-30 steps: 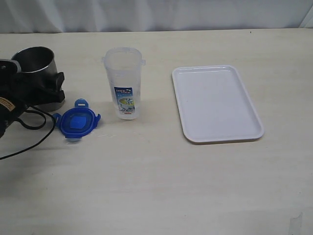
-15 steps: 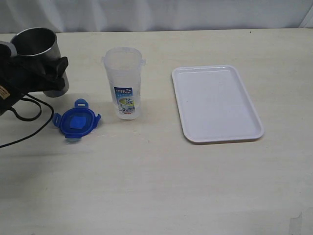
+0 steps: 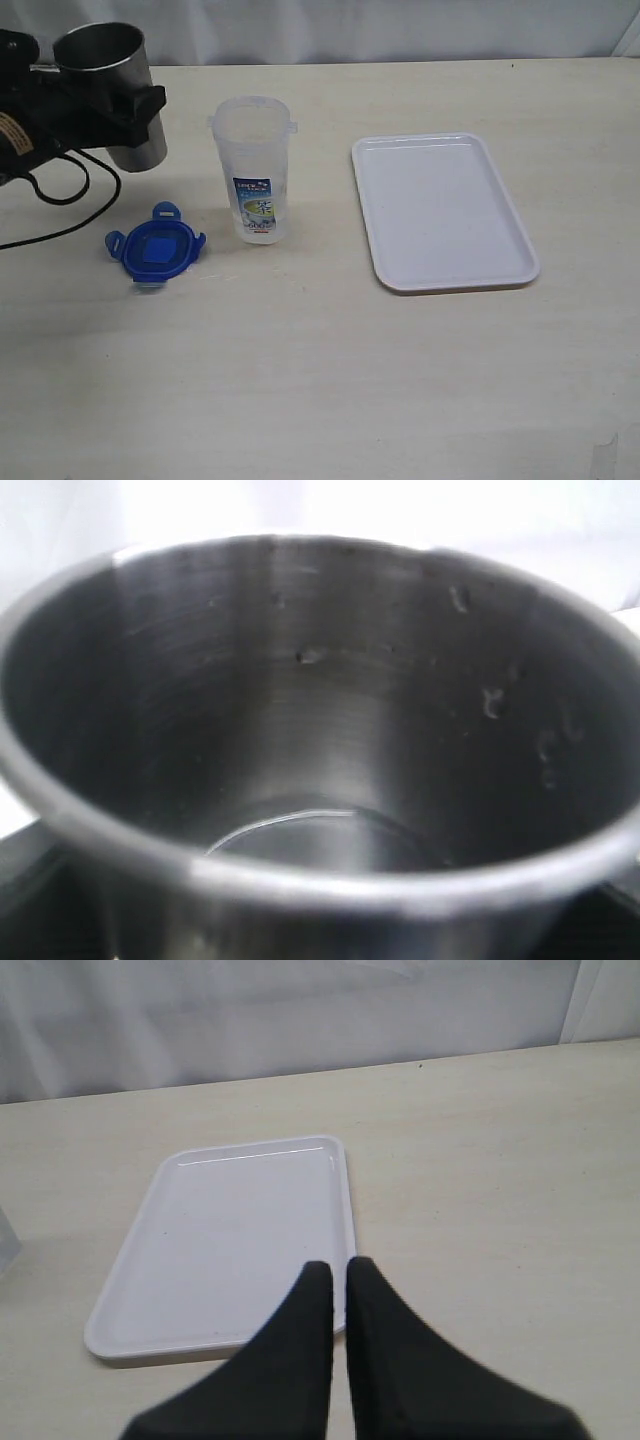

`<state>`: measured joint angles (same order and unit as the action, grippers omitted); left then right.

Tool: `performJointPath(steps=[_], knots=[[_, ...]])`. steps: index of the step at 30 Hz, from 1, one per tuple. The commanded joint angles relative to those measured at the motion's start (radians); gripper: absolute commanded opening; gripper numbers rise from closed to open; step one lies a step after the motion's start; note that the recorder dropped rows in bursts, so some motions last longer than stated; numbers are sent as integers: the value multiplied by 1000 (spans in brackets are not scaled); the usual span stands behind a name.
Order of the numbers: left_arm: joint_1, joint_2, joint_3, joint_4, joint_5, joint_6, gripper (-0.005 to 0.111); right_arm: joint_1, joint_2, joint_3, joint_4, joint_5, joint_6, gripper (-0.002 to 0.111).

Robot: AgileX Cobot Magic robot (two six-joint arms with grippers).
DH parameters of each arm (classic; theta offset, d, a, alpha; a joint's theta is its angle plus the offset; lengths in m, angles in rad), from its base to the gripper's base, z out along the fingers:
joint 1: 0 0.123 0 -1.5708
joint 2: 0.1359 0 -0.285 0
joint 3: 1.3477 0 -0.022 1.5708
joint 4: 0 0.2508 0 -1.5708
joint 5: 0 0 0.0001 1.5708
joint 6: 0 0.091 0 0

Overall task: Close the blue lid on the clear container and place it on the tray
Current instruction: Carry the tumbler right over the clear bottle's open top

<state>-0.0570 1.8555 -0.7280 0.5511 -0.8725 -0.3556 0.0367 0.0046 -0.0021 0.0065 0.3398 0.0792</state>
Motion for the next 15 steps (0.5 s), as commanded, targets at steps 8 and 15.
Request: performJointPath(steps=[8, 15], knots=[[-7, -18, -115, 131, -24, -130, 0, 0, -5, 2, 4, 2, 3, 5], [-65, -16, -174, 129, 75, -110, 0, 0, -5, 2, 4, 2, 3, 5]])
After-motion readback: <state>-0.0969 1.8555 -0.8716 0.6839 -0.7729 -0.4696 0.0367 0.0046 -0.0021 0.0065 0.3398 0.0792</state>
